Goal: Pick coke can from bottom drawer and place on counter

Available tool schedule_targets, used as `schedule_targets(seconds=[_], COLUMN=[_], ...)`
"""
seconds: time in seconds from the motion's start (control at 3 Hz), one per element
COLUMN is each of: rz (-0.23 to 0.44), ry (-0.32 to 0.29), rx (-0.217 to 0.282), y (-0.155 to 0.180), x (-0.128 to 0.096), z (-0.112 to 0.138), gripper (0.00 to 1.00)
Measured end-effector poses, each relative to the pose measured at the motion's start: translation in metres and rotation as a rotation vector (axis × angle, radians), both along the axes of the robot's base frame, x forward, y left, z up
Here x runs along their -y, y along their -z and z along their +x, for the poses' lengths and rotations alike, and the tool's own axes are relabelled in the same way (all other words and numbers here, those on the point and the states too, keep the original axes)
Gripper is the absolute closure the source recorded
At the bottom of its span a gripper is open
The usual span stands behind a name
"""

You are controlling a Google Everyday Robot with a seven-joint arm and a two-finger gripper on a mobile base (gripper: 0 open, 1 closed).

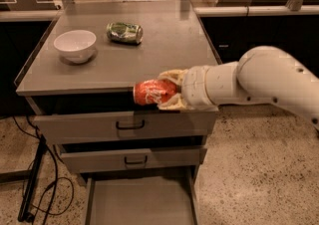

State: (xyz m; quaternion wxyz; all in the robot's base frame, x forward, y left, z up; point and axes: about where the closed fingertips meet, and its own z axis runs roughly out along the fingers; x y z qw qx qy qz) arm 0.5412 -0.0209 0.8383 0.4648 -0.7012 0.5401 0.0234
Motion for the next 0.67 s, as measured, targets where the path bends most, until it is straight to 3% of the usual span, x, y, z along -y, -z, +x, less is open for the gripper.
schedule_targets(seconds=[0.33,0.67], rz=[-0.019,-0.038], ry=[0.018,0.009], rx=[0.021,0.031], y=[-0.033,-0.071], x=[0.017,0.003], z=[0.037,0.106], gripper=[1.0,1.0])
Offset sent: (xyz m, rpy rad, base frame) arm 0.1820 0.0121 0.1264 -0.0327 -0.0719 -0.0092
